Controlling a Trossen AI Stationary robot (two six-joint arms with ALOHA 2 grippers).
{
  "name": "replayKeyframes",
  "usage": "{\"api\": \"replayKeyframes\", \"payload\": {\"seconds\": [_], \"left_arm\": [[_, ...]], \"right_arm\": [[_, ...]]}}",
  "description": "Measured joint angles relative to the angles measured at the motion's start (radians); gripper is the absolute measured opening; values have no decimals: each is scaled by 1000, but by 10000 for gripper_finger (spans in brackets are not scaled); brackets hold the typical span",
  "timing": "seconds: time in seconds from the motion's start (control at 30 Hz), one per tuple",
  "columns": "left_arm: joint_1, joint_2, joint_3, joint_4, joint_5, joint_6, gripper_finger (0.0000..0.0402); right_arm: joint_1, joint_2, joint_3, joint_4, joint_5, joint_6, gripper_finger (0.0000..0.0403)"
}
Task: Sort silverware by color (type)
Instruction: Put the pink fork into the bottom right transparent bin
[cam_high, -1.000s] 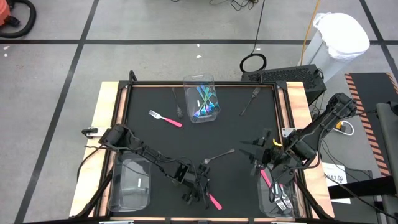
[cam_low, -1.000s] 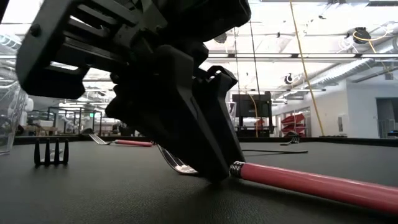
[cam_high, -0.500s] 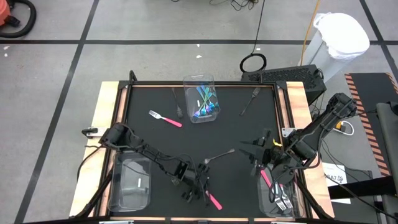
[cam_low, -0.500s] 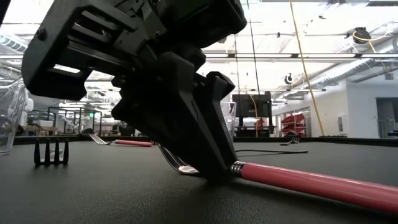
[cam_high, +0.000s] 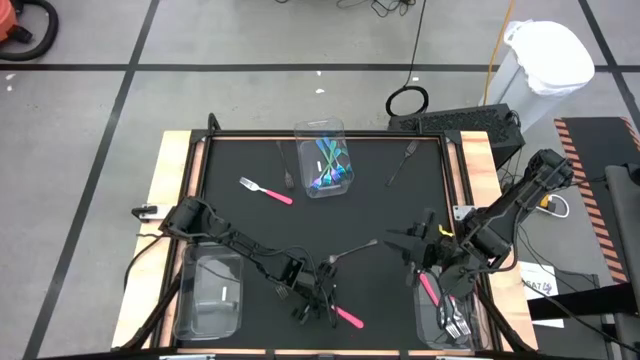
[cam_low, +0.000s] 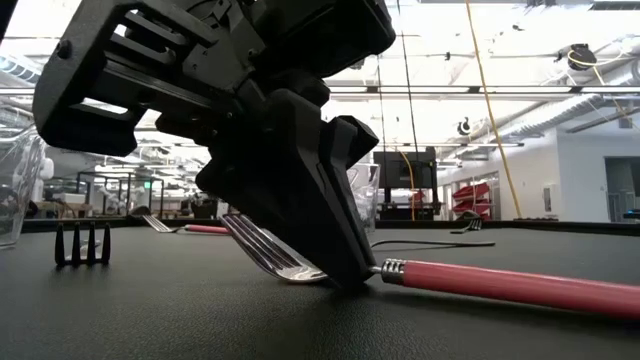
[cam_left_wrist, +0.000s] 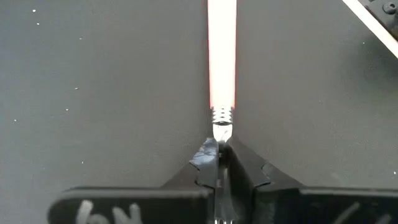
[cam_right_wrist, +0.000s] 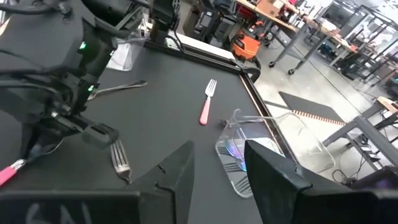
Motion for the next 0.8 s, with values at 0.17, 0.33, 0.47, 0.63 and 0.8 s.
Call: {"api": "replayKeyframes", "payload": {"seconds": [0.17,0.33,0.47,0.63,0.8], "left_arm": [[2,1,0,0,0,0,17],[2,2,0,0,0,0,22],[2,2,0,0,-1,7,23],[2,2,0,0,-2,7,23],[2,3,10,-11,-5,9,23]], "right_arm": [[0,-1,9,2,0,1,136],[0,-1,9,2,0,1,136],[0,-1,9,2,0,-2,136],[0,-1,9,2,2,-6,136],[-1,-1,9,2,3,-7,136]]}}
